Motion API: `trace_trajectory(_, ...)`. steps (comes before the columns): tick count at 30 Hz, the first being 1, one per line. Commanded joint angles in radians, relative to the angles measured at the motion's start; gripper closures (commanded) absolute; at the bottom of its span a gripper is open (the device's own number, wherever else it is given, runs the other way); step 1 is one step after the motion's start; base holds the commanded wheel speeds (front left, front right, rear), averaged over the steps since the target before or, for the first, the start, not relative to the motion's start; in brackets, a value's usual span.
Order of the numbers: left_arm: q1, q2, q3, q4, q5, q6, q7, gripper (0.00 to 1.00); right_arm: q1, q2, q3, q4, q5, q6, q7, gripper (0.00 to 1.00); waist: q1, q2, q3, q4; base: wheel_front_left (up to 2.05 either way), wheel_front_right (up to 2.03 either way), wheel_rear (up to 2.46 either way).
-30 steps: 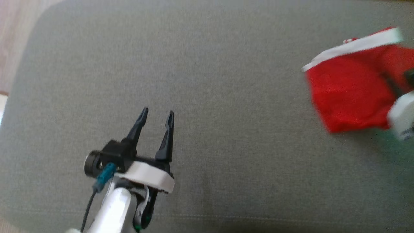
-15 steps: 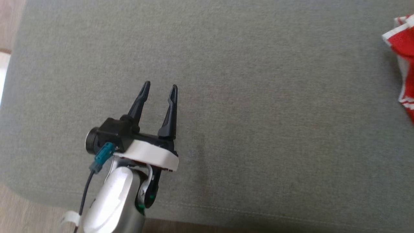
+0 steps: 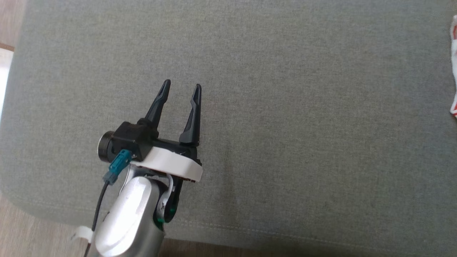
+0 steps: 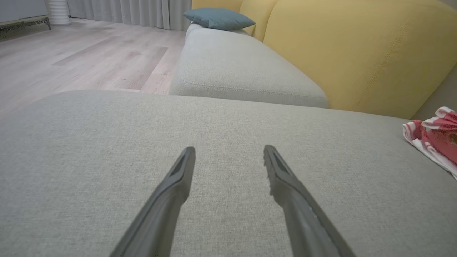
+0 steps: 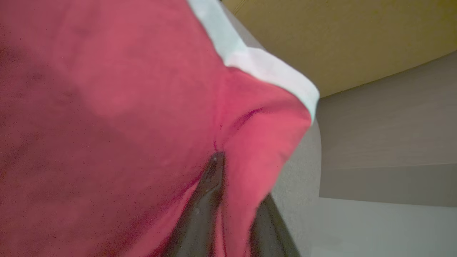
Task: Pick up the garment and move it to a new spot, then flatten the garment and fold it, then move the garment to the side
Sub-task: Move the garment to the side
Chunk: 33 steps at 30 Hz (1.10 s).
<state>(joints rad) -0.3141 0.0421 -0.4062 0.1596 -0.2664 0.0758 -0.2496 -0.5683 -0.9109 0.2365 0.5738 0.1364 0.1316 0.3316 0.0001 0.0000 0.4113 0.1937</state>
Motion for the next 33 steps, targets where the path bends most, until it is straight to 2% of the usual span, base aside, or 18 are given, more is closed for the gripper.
trace_trajectory(1,-0.019,0.008,0.036,-0.027,0.011,0.001,-0.012,0.00,0.029,-0.017,-0.031,-0.024,-0.017,-0.001,-0.024,0.00,-0.0001,0.0000,-0.017,-0.003,0.00,0.00,0.00)
trace_trajectory(7,0.006,0.008,0.059,-0.020,0.021,-0.004,-0.012,0.00,0.037,0.054,-0.057,-0.061,-0.119,-0.001,-0.087,0.00,-0.0001,0.0000,-0.093,-0.018,0.00,0.00,0.00)
trace_trajectory(11,0.037,0.008,0.082,-0.012,0.032,-0.009,-0.012,0.00,0.041,0.140,-0.086,-0.075,-0.158,-0.001,-0.142,0.00,-0.0001,0.0000,-0.164,-0.031,0.00,0.00,0.00)
trace_trajectory(13,0.045,0.008,0.088,-0.011,0.036,-0.011,-0.012,0.00,0.043,0.161,-0.092,-0.076,-0.168,-0.001,-0.154,0.00,-0.0001,0.0000,-0.181,-0.035,0.00,0.00,0.00)
trace_trajectory(17,0.081,0.008,0.121,-0.007,0.051,-0.021,-0.012,0.00,0.050,0.283,-0.126,-0.084,-0.176,-0.001,-0.213,0.00,-0.0001,0.0000,-0.251,-0.052,0.00,0.00,0.00)
trace_trajectory(25,0.163,0.008,0.190,-0.001,0.075,-0.047,-0.012,0.00,0.120,0.563,-0.201,-0.132,-0.080,-0.001,-0.347,0.00,-0.0001,0.0000,-0.377,-0.095,0.00,0.00,0.00)
trace_trajectory(33,0.235,0.008,0.227,-0.003,0.084,-0.065,-0.012,0.00,0.272,0.773,-0.255,-0.207,-0.031,-0.001,-0.452,0.00,-0.0001,0.0000,-0.439,-0.131,0.00,0.00,0.00)
